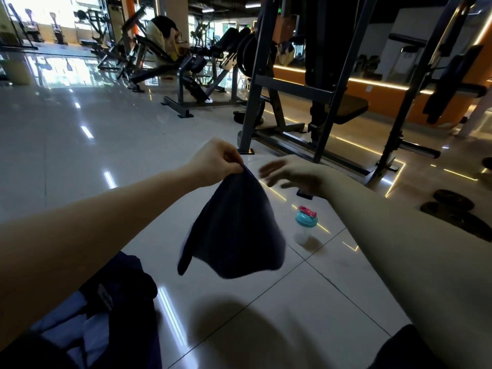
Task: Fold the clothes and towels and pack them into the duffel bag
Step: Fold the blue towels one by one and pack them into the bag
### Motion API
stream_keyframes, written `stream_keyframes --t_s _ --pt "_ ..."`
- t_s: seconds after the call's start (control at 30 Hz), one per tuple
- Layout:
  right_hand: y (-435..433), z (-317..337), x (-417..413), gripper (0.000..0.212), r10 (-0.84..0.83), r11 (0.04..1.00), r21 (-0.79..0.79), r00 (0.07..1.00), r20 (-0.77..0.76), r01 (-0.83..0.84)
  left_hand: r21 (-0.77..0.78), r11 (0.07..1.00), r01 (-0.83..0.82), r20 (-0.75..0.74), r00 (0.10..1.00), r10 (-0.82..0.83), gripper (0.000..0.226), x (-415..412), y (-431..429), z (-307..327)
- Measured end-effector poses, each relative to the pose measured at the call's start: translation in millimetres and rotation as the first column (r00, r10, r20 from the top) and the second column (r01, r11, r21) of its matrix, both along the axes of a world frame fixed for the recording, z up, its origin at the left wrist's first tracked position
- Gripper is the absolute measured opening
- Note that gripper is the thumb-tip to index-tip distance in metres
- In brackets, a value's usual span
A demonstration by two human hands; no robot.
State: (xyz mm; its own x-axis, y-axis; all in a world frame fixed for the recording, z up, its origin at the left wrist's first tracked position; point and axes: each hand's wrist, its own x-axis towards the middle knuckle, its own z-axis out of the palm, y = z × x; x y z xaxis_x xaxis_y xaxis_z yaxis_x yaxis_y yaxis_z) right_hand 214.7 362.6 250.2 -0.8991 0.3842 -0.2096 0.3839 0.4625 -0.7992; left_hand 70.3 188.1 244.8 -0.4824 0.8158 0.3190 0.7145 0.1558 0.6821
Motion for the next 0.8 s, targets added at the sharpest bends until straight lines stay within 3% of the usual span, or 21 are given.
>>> stream_keyframes --t_s 0.1,0.23,0.37,0.53,0.6,0.8 --pt "-23 -6 -10 0.025 0.139 0.987 -0.092 0.985 0.105 -0.130 -0.025 1.000 -0.005 -0.019 1.000 0.005 0.005 8 4 -11" --pt "-29 -13 -12 0.019 0.108 0.993 -0.041 0.994 -0.001 -0.108 0.010 0.998 -0.057 0.106 0.993 0.056 0.005 7 1 -23" --pt "-34 -13 -19 0.026 0.052 0.999 -0.012 0.998 -0.033 -0.053 0.036 0.998 -0.045 0.238 0.971 0.036 0.005 7 -5 -24" --pt "-41 1 -19 0.025 -0.043 0.999 0.008 0.982 -0.185 0.045 0.077 0.997 -0.021 0.386 0.922 -0.010 0.020 16 -5 -31" --pt "-42 10 -18 0.025 -0.071 0.997 -0.007 0.964 -0.257 0.072 0.052 0.998 -0.027 0.365 0.931 0.006 0.024 23 -4 -42" --pt "-36 19 -13 0.022 -0.167 0.985 -0.027 0.915 -0.368 0.169 -0.054 0.969 -0.242 0.167 0.954 0.248 0.015 24 -8 -53"
